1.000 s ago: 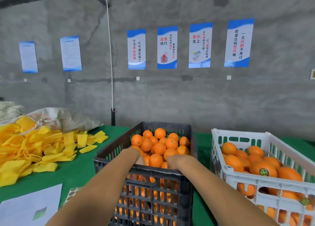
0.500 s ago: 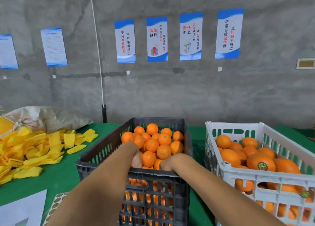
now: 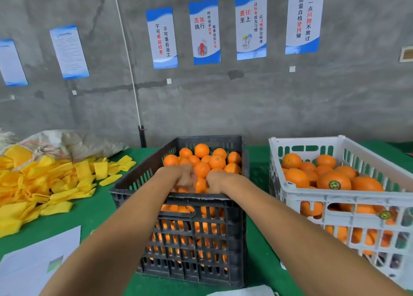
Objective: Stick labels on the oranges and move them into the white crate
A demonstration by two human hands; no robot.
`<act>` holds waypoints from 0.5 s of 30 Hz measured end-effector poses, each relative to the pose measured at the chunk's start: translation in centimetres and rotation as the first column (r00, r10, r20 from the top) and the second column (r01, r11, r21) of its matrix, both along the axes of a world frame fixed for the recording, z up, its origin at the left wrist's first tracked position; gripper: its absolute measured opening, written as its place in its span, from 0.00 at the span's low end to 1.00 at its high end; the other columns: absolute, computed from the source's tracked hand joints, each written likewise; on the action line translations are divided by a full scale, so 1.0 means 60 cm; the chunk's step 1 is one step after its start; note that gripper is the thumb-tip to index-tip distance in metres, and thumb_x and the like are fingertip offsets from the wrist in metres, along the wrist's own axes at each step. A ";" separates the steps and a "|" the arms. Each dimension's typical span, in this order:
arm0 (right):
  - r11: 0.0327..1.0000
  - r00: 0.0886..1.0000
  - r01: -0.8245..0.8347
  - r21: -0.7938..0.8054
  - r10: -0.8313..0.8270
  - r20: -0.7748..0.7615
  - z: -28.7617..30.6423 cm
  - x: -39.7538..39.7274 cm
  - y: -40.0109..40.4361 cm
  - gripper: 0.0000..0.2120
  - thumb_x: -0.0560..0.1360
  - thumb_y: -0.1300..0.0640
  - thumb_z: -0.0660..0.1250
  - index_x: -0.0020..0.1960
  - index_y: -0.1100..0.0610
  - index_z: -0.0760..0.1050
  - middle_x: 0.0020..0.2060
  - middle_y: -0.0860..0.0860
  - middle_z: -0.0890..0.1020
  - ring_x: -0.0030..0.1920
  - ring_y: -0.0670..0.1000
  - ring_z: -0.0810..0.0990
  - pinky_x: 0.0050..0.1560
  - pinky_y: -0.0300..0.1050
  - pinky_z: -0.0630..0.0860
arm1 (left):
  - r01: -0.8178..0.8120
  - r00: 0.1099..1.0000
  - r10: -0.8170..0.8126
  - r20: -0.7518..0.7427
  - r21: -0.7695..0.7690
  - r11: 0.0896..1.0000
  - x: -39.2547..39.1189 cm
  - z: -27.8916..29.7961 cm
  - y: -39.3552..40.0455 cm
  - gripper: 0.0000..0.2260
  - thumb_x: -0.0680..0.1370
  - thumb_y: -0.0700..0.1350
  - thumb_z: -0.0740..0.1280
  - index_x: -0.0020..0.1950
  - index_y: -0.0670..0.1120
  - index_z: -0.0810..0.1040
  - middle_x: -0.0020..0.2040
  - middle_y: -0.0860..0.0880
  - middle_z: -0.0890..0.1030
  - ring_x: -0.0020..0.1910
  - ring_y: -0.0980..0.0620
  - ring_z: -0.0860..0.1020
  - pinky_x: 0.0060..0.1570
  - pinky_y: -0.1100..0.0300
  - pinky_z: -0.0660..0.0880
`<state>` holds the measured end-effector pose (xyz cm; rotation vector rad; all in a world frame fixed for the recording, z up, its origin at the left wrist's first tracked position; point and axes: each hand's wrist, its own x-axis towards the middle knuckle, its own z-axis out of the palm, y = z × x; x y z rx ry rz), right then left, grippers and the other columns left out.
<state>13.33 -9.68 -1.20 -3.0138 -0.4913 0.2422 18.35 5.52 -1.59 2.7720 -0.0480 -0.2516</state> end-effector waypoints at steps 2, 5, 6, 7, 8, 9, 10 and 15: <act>0.983 0.983 -0.011 0.186 -0.023 0.181 0.007 -0.014 -0.002 0.14 0.80 0.56 0.65 0.62 0.61 0.73 0.44 0.55 0.78 0.51 0.60 0.79 0.42 0.49 0.71 | 0.128 0.959 -0.115 0.257 -0.038 0.991 -0.019 0.018 -0.012 0.20 0.75 0.41 0.75 0.66 0.50 0.79 0.59 0.44 0.83 0.56 0.43 0.82 0.58 0.46 0.81; 0.896 0.831 -0.121 0.428 -0.144 0.537 0.025 -0.071 -0.022 0.23 0.78 0.55 0.66 0.70 0.59 0.67 0.58 0.57 0.81 0.57 0.60 0.81 0.52 0.52 0.76 | 0.205 0.735 -0.018 0.677 -0.197 0.959 -0.089 0.052 -0.041 0.22 0.75 0.44 0.76 0.69 0.50 0.79 0.65 0.47 0.82 0.65 0.47 0.79 0.67 0.51 0.74; 0.840 0.785 -0.207 0.501 -0.163 0.598 0.029 -0.093 -0.034 0.24 0.77 0.54 0.67 0.71 0.56 0.67 0.62 0.55 0.80 0.60 0.58 0.79 0.58 0.52 0.75 | 0.242 0.670 0.058 0.740 -0.292 0.925 -0.120 0.061 -0.050 0.23 0.75 0.45 0.77 0.70 0.50 0.79 0.65 0.49 0.82 0.65 0.49 0.79 0.67 0.52 0.74; 0.781 0.748 -0.295 0.550 -0.169 0.642 0.029 -0.119 -0.049 0.25 0.77 0.53 0.66 0.73 0.53 0.66 0.65 0.52 0.78 0.63 0.55 0.77 0.63 0.51 0.74 | 0.300 0.641 0.113 0.759 -0.384 0.873 -0.153 0.064 -0.059 0.23 0.75 0.48 0.77 0.70 0.51 0.79 0.64 0.51 0.82 0.63 0.52 0.79 0.65 0.54 0.75; 0.729 0.707 -0.381 0.569 -0.167 0.687 0.026 -0.145 -0.066 0.27 0.77 0.50 0.66 0.74 0.51 0.66 0.68 0.49 0.75 0.66 0.52 0.75 0.66 0.49 0.72 | 0.370 0.632 0.139 0.762 -0.455 0.810 -0.191 0.064 -0.068 0.23 0.75 0.50 0.77 0.70 0.51 0.79 0.62 0.53 0.83 0.62 0.55 0.80 0.63 0.57 0.77; 0.688 0.671 -0.449 0.570 -0.161 0.723 0.020 -0.171 -0.083 0.27 0.77 0.49 0.66 0.74 0.49 0.66 0.69 0.46 0.74 0.68 0.49 0.73 0.68 0.47 0.71 | 0.457 0.643 0.115 0.757 -0.500 0.736 -0.228 0.060 -0.078 0.22 0.75 0.51 0.76 0.69 0.52 0.80 0.61 0.55 0.84 0.60 0.56 0.81 0.61 0.58 0.78; 0.644 0.638 -0.510 0.571 -0.161 0.753 0.009 -0.194 -0.101 0.27 0.77 0.49 0.67 0.74 0.49 0.67 0.69 0.43 0.73 0.68 0.46 0.72 0.69 0.45 0.70 | 0.542 0.667 0.068 0.742 -0.546 0.639 -0.262 0.051 -0.091 0.22 0.75 0.52 0.76 0.68 0.51 0.80 0.60 0.55 0.84 0.60 0.56 0.82 0.60 0.59 0.79; 0.502 0.612 -0.605 0.618 -0.203 0.764 -0.100 -0.278 -0.163 0.25 0.76 0.56 0.74 0.72 0.56 0.74 0.68 0.45 0.76 0.70 0.48 0.73 0.68 0.37 0.69 | 0.506 0.857 -0.056 0.512 -0.815 0.283 -0.344 -0.064 -0.154 0.27 0.72 0.49 0.76 0.71 0.44 0.78 0.64 0.47 0.84 0.63 0.46 0.83 0.61 0.44 0.81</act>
